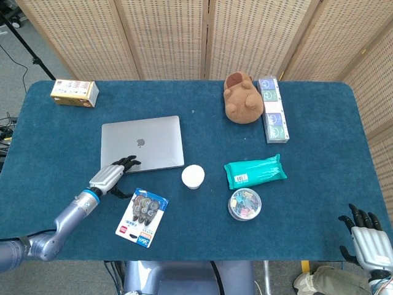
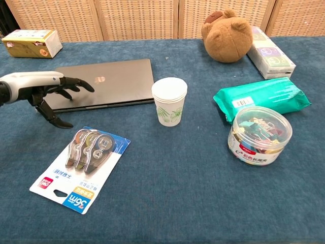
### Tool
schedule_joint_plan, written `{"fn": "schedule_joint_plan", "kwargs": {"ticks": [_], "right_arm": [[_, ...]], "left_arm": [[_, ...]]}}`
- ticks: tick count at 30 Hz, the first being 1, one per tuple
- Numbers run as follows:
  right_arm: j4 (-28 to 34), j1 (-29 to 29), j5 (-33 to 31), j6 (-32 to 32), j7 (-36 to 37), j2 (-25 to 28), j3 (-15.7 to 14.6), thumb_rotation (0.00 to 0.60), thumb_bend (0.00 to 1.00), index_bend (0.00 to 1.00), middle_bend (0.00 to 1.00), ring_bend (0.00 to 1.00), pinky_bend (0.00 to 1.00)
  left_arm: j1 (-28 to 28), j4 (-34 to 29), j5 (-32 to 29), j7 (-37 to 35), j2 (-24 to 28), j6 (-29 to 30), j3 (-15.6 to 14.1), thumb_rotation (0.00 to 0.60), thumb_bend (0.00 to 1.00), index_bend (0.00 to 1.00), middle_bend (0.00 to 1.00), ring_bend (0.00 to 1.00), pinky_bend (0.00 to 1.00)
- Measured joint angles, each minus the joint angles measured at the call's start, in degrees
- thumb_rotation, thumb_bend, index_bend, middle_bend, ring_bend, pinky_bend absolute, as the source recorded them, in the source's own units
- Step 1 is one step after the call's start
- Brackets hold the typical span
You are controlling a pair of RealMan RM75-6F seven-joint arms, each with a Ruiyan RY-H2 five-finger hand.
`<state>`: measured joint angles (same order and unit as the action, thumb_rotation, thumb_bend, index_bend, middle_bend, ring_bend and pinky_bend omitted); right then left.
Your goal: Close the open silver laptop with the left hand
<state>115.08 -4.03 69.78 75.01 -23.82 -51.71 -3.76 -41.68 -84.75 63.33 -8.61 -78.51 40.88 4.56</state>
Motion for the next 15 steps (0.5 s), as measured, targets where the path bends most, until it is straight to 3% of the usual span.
{"fn": "schedule_joint_plan", "kwargs": {"ticks": [8, 15], "right_arm": [[-0.09, -0.04, 0.02, 0.00, 0.22, 0.00, 0.09, 0.600, 0.37, 0.22, 0.00, 0.00, 0.00], [0.00, 0.10, 0.83, 0.11, 0.32, 0.01, -0.18, 0.600, 0.37, 0.22, 0.00, 0.00, 0.00]], "left_arm": [[0.60, 0.74, 1.45, -0.83, 0.01, 0.29, 0.51, 0.600, 0.19, 0.14, 0.00, 0.00, 0.12], [-0.09, -3.90, 3.71, 0.64, 5.43, 4.05, 3.99, 0.600, 0.19, 0.14, 0.00, 0.01, 0.12]]}}
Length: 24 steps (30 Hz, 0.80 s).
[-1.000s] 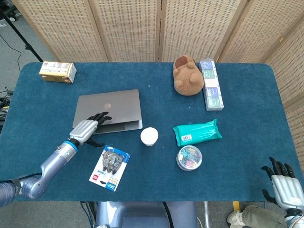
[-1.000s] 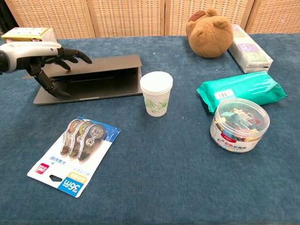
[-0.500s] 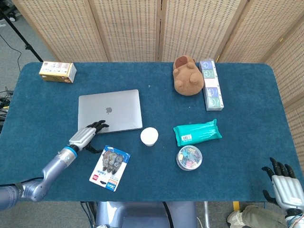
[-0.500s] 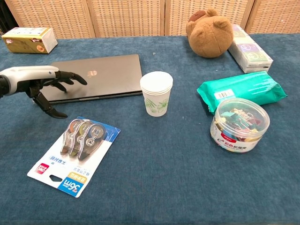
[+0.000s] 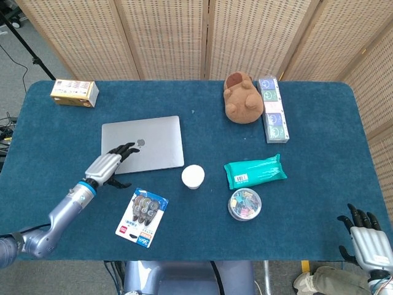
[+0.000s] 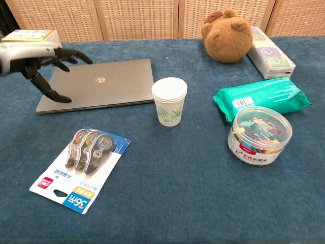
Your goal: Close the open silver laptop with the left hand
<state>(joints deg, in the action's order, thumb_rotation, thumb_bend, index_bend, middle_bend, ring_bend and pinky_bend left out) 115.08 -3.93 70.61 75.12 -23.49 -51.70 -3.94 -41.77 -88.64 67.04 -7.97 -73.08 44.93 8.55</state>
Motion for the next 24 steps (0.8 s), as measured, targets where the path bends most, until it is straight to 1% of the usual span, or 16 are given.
{"fn": "schedule_joint_plan", "kwargs": {"ticks": [4, 8, 11, 12, 16, 21, 24], "right_arm": [[-0.05, 0.10, 0.23, 0.13, 0.31, 0.10, -0.01, 0.600, 0.37, 0.22, 0.00, 0.00, 0.00], [-0.16, 0.10, 0.44, 0.12, 0.70, 0.22, 0.05, 0.600, 0.37, 0.22, 0.00, 0.00, 0.00], [-0.05, 0.04, 0.69, 0.17, 0.83, 0.21, 0.17, 0.600, 0.37, 0.22, 0.00, 0.00, 0.00], [-0.03, 0.00, 0.66, 0.15, 0.86, 0.19, 0.23, 0.600, 0.37, 0.22, 0.00, 0.00, 0.00], [-0.15, -0.36, -0.24, -0.16, 0.49, -0.13, 0.63, 0.600, 0.37, 0.22, 0.00, 0.00, 0.00], [-0.39, -1.12, -1.47, -0.69, -0.97, -1.05, 1.20, 0.600, 0.37, 0.22, 0.00, 0.00, 0.00], [-0.53, -1.48, -1.85, -0.84, -1.82, -1.64, 1.38, 0.600, 0.37, 0.22, 0.00, 0.00, 0.00]], "left_arm": [[0.35, -4.41, 0.61, 2.83, 4.78, 3.00, 1.09, 0.600, 0.19, 0.15, 0.00, 0.02, 0.12], [3.11, -9.60, 0.95, 6.30, 10.11, 7.75, 0.51, 0.600, 0.19, 0.16, 0.00, 0.03, 0.12], [7.47, -12.97, 1.39, 7.78, 13.35, 13.01, -1.12, 0.600, 0.19, 0.16, 0.00, 0.03, 0.12], [9.69, -14.27, 1.75, 7.85, 14.39, 15.44, -1.93, 0.600, 0.19, 0.17, 0.00, 0.03, 0.12], [17.71, -17.19, 3.69, 6.37, 17.21, 23.59, -5.06, 0.600, 0.19, 0.18, 0.00, 0.03, 0.12], [27.73, -18.07, 8.89, 0.35, 18.90, 33.78, -9.57, 0.600, 0.19, 0.18, 0.00, 0.04, 0.12], [32.44, -17.34, 12.77, -3.08, 19.07, 38.44, -11.98, 0.600, 0.19, 0.19, 0.00, 0.04, 0.12]]}}
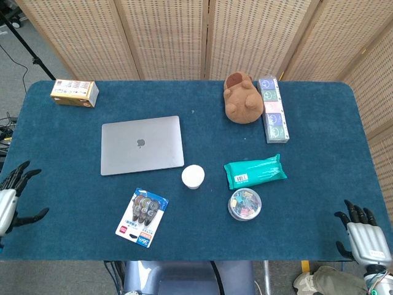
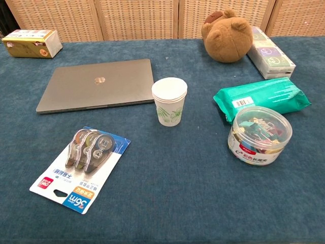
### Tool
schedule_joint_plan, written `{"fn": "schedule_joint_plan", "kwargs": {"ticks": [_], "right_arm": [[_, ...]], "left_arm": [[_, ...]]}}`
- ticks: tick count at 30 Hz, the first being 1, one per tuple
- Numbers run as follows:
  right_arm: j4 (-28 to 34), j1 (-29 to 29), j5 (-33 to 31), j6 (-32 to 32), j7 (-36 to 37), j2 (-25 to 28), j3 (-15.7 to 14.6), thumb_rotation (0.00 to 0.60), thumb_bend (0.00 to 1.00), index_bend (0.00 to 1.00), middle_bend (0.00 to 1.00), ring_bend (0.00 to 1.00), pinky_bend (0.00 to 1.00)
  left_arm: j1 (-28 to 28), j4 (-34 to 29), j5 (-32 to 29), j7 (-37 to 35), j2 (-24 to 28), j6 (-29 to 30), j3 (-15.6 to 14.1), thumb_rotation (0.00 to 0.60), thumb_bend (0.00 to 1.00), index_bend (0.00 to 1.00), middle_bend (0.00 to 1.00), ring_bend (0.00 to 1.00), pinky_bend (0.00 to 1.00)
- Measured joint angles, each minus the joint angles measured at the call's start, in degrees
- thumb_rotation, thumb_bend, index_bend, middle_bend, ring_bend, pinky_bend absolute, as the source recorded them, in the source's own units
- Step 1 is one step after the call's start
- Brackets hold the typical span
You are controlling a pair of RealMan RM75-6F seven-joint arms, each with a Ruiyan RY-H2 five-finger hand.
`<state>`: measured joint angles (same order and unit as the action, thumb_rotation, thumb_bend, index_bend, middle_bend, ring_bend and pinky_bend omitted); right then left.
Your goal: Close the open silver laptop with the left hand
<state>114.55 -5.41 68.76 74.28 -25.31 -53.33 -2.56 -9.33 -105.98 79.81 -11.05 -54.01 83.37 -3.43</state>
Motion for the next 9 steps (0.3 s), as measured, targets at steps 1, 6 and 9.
{"fn": "schedule_joint_plan", "kwargs": {"ticks": [1, 6, 9], "right_arm": [[-0.03, -0.08, -0.07, -0.02, -0.15, -0.13, 0.03, 0.600, 0.37, 0.22, 0.00, 0.00, 0.00], [-0.19, -0.23, -0.27, 0.12, -1.25, -0.85, 0.00, 0.600, 0.37, 0.22, 0.00, 0.00, 0.00], [-0.16, -0.28, -0.38, 0.29, -2.02, -1.25, -0.06, 0.600, 0.37, 0.22, 0.00, 0.00, 0.00]], "left_arm": [[1.10, 0.46, 0.93, -0.53, -0.08, 1.15, -0.52, 0.600, 0.19, 0.19, 0.00, 0.04, 0.12], [5.26, 3.01, 4.25, -2.17, -2.06, 5.73, -1.98, 0.600, 0.19, 0.19, 0.00, 0.04, 0.12], [6.18, 4.39, 5.02, -2.75, -3.88, 6.19, -2.15, 0.600, 0.19, 0.19, 0.00, 0.04, 0.12]]}}
